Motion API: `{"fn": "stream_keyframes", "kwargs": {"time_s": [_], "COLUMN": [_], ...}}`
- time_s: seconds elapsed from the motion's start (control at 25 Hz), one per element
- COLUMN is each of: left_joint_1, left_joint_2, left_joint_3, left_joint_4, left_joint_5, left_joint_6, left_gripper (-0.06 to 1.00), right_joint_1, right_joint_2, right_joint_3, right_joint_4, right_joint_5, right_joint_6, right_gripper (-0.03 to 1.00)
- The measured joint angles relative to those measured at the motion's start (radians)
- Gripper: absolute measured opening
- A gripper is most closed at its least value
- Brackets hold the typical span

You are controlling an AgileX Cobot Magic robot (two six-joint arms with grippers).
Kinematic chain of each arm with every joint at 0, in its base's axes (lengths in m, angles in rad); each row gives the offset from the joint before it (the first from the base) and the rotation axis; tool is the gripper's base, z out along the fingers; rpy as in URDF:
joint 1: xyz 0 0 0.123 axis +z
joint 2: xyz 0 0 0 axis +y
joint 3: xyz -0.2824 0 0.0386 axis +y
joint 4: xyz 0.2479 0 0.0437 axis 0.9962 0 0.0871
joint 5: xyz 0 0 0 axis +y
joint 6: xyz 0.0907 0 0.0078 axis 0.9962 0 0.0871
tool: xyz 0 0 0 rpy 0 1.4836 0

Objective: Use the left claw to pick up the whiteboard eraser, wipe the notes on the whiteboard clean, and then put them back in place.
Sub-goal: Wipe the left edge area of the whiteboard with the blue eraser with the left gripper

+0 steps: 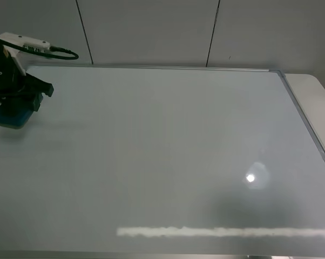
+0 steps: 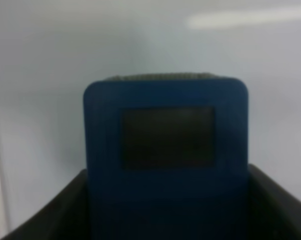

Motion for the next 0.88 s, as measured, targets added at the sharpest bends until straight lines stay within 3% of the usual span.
{"fn": "stream_keyframes", "kwargs": {"time_s": [0.12,0.52,0.88], "left_joint_1": [0.035,0.029,0.029], "left_joint_2": [-0.001,0.009,0.056], "left_joint_3": [0.07,0.177,0.195], "left_joint_4": [-0.033,-0.096,-0.107], "left_joint_5": [-0.075,-0.255,-0.298], "left_joint_6": [0.0,0.0,0.0], "left_gripper": [0.55,0.55,0.55], "right_joint_1": [0.0,0.0,0.0], "right_joint_2": [0.0,0.0,0.0], "right_joint_3": [0.0,0.0,0.0], "right_joint_4": [0.0,0.0,0.0], "right_joint_5": [0.0,0.0,0.0], "right_joint_6": [0.0,0.0,0.0], "right_gripper": [0.99,0.99,0.99]}}
